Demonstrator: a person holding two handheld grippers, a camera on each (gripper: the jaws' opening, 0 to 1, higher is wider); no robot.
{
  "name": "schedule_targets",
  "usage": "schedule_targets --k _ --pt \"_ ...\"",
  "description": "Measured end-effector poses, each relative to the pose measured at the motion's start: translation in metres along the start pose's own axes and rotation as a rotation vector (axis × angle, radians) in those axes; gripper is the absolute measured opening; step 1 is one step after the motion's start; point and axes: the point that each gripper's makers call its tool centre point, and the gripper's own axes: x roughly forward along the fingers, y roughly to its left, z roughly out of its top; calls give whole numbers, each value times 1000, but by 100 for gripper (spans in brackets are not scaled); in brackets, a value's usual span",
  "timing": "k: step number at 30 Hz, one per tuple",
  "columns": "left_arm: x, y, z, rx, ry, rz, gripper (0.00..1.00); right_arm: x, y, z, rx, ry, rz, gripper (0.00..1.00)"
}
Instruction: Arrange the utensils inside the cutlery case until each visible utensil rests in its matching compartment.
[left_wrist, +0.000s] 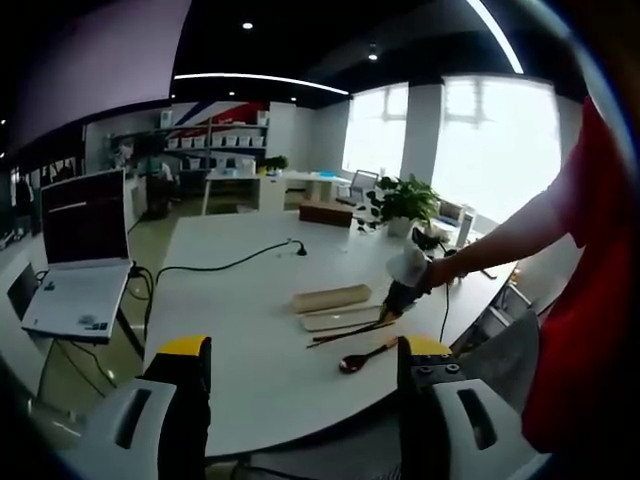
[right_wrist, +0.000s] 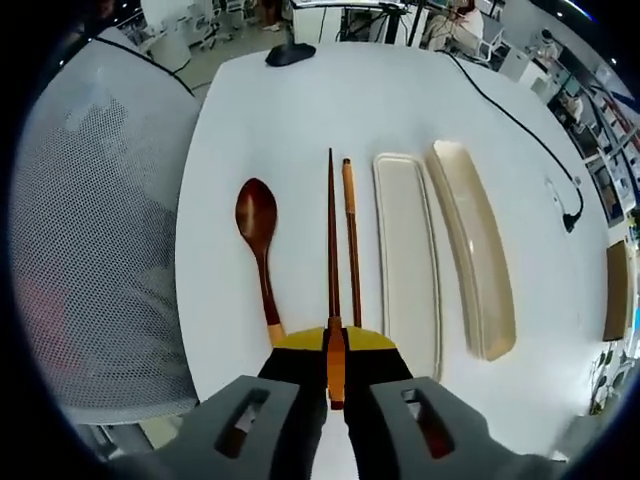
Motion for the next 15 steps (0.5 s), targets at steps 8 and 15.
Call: schedule_targets --k 8,15 --pt "3 -3 3 13 2 -9 78 -2 -7 2 -48 -10 -42 1" --pt "4 -4 5 24 8 -13 78 14 -2 -15 -65 90 -14 1"
